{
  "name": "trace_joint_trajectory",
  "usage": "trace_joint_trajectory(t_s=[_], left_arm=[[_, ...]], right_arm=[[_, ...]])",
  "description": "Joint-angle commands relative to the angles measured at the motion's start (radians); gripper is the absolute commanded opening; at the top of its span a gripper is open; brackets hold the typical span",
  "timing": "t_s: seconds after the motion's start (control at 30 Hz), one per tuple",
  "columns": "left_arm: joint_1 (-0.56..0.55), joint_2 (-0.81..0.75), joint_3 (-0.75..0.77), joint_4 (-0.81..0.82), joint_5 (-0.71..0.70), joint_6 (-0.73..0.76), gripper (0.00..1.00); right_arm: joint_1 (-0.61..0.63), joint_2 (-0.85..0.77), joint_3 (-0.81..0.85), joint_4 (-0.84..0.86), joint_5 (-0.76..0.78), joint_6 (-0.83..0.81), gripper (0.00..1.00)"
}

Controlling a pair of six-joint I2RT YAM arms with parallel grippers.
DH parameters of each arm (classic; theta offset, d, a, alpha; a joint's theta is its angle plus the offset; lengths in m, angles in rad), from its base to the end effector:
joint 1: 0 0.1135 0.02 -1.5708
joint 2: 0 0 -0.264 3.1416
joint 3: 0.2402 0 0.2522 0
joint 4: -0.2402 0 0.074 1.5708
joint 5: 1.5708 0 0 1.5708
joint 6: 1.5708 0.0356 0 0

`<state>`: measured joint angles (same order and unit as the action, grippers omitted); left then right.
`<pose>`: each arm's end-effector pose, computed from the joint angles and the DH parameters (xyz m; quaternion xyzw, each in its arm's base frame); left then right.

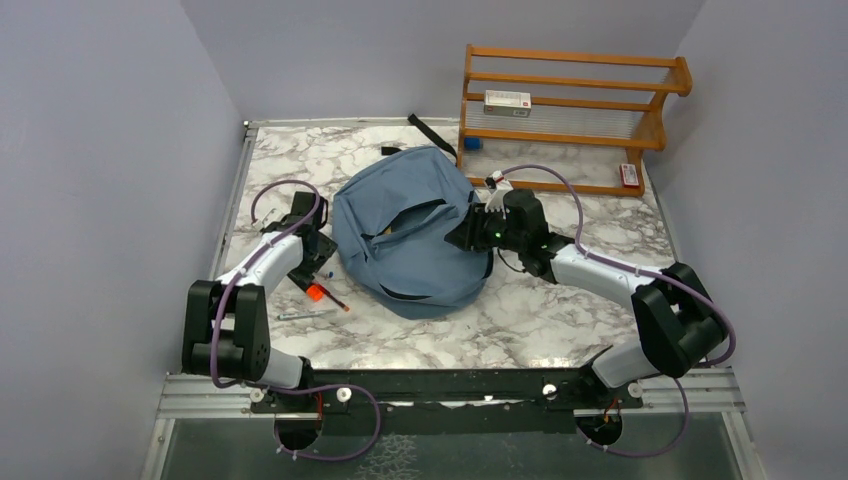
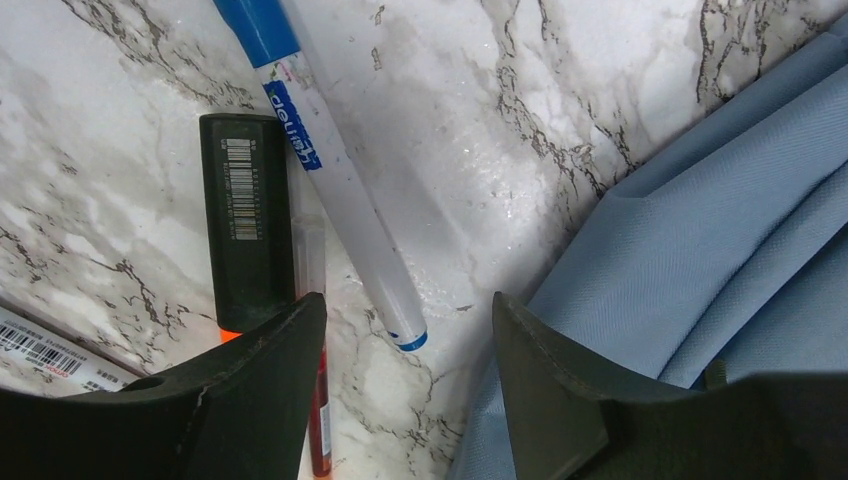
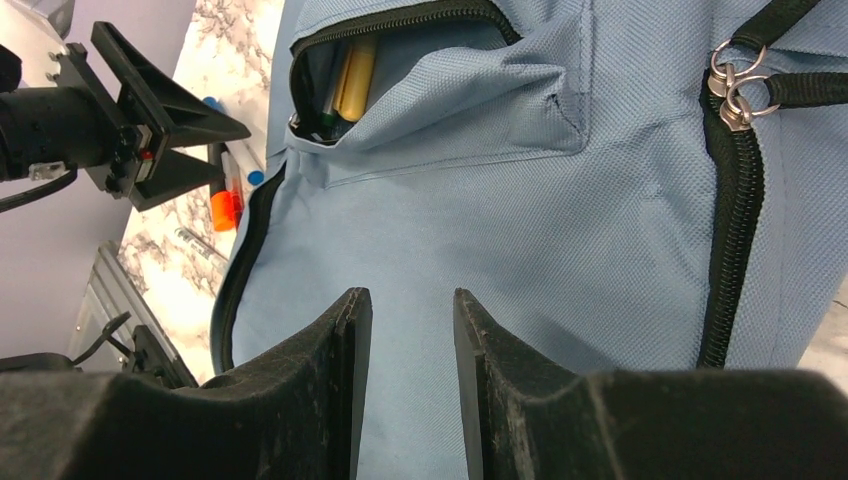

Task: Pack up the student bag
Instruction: Pick up the stationery from the center of the board.

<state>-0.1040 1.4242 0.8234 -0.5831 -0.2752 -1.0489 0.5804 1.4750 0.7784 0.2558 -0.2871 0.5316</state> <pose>0.2579 -0.0172 0.1854 -0.4658 0.8536 0.0091 0.2330 0.2612 0.1833 0.2190 -0.0970 0.8338 0.3823 0.3863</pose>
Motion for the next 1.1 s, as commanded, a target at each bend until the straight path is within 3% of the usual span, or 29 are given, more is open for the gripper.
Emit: trace_joint_trajectory(t_s=[0.0,0.27,0.5,0.63,0.77,0.93,1.07], left_arm=[[0.004,0.019,-0.013,0.008,0.017,-0.040,0.63],[0.004,0.081,-0.017,0.061,0.007,-0.022,0.55],[0.004,0.105,-0.038,0.097,0.019,-0.019,0.24],[0.004,0.090,-0.033,0.107,0.022,-0.001,0.16],[0.004,0.020,-0.007,0.111,0.004,0.043,0.02],[0.004,-0.100,0.049,0.166,0.030,0.176,0.00],[0.004,-0.170,0.092,0.285,0.216,0.364,0.00]], right_arm=[[0.001,-0.015,-0.004,-0.009,0.023,0.010,0.41],[0.001,-0.013,0.001,-0.017,0.025,0.005,0.41],[-0.001,-0.015,0.002,-0.021,0.032,0.007,0.41],[0.000,-0.019,0.003,-0.026,0.036,0.007,0.41],[0.000,-0.032,0.006,-0.030,0.043,0.004,0.41],[-0.001,-0.049,0.007,-0.028,0.052,0.018,0.41],[-0.001,-0.069,-0.001,-0.006,0.044,0.058,0.41]])
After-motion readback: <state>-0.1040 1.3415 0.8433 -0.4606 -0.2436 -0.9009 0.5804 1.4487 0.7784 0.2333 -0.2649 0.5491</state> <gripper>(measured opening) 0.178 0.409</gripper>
